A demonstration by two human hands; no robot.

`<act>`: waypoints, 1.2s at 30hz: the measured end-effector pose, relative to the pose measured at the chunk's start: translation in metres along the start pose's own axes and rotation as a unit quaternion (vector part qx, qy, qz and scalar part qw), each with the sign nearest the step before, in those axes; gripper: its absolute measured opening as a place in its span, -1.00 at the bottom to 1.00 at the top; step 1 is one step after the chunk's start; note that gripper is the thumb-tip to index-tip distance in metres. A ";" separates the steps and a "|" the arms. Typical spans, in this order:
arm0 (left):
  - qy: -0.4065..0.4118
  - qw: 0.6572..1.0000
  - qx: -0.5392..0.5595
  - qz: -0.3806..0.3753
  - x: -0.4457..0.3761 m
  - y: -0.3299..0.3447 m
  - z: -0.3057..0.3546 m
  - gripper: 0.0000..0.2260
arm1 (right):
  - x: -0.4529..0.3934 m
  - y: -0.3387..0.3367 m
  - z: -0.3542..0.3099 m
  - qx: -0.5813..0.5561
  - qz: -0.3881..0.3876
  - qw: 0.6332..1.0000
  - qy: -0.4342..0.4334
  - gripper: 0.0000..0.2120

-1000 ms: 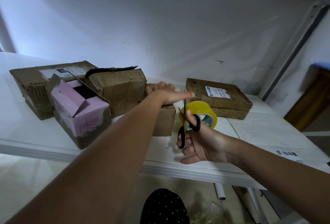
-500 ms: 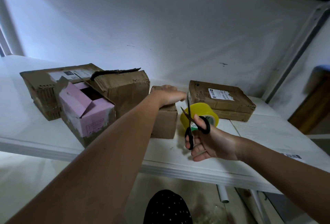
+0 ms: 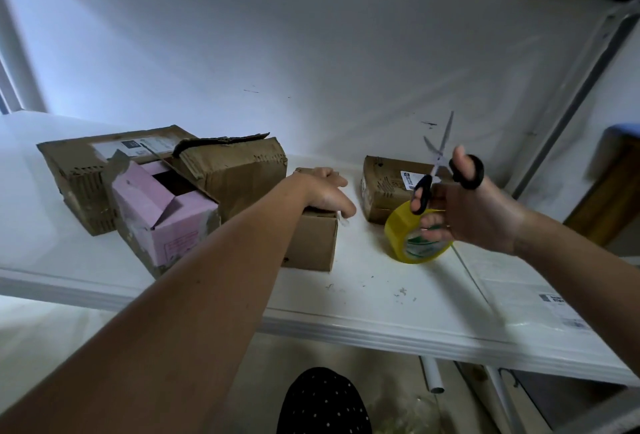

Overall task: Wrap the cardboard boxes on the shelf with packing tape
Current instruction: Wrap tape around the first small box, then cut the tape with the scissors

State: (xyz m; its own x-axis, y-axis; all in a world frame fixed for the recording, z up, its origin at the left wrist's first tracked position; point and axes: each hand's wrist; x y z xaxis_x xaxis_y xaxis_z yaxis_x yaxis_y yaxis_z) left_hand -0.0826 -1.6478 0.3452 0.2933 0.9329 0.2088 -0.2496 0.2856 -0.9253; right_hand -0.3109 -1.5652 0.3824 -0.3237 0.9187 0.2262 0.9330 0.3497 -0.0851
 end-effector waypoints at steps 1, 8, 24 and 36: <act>0.002 1.000 -0.027 0.005 0.000 0.001 0.001 -0.26 | 0.000 -0.006 -0.001 0.013 0.029 0.999 -0.004 -0.10; -0.019 0.998 -0.060 0.022 -0.002 0.013 0.010 -0.33 | -0.005 -0.075 0.038 0.167 0.342 0.917 0.121 -0.39; -0.083 0.989 -0.118 0.031 0.007 0.018 0.032 -0.36 | 0.008 -0.106 0.088 0.159 0.369 0.851 0.339 -0.50; -0.154 0.956 -0.251 0.005 0.014 0.029 0.062 -0.12 | -0.018 -0.083 0.085 0.372 0.339 0.864 0.016 -0.47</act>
State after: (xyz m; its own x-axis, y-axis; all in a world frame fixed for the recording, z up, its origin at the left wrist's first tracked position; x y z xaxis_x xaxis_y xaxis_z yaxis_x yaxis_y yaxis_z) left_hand -0.1433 -1.6133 0.3410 -0.0119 0.9773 0.2113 0.2462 0.2077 -0.9467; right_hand -0.3955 -1.5951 0.3030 0.2736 0.9571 -0.0949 0.5436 -0.2353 -0.8057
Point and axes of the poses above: each hand's wrist, its own x-axis away from the middle knuckle, its own y-axis out of the palm, z = x × y, and after that the axes turned 1 degree about -z, right-handed
